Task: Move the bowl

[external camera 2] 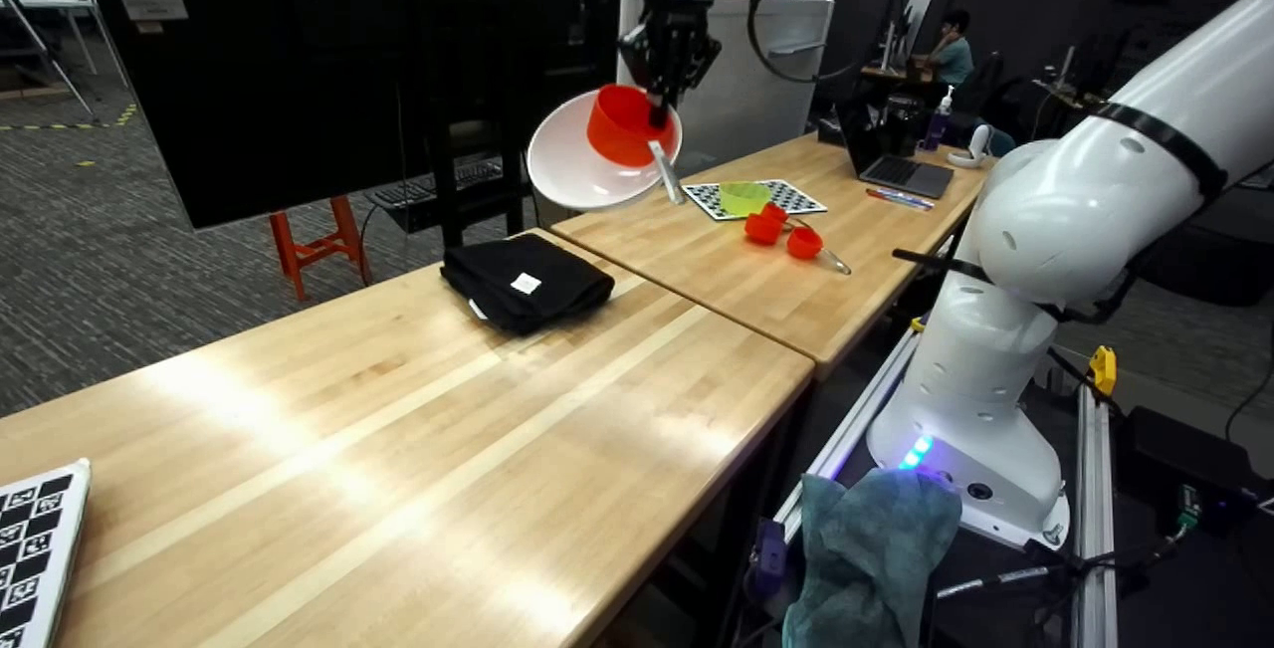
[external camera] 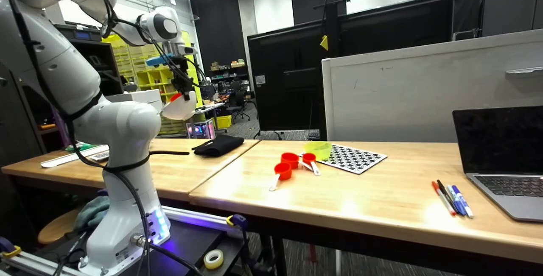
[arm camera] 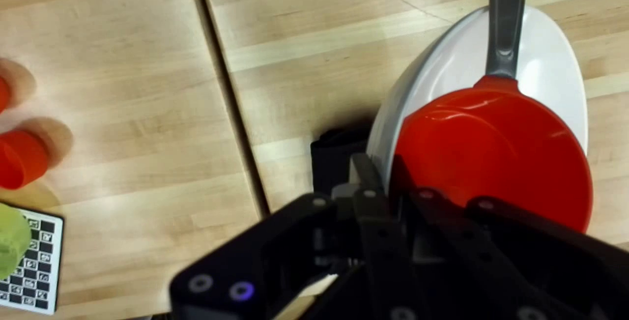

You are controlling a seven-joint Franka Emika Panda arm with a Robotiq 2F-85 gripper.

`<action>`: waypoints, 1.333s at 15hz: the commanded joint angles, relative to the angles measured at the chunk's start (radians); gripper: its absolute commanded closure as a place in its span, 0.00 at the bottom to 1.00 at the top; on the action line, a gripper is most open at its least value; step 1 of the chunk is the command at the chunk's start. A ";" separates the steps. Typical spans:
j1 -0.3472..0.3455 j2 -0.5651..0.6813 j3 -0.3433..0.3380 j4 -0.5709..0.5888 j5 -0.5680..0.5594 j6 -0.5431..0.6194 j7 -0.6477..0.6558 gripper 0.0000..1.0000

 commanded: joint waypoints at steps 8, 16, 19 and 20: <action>-0.131 -0.167 -0.333 -0.053 0.013 -0.012 -0.519 0.98; -0.199 -0.056 -0.550 -0.008 0.028 -0.025 -0.761 0.98; -0.202 0.019 -0.618 0.007 0.060 -0.010 -0.838 0.98; -0.201 0.054 -0.642 0.015 0.072 -0.008 -0.869 0.98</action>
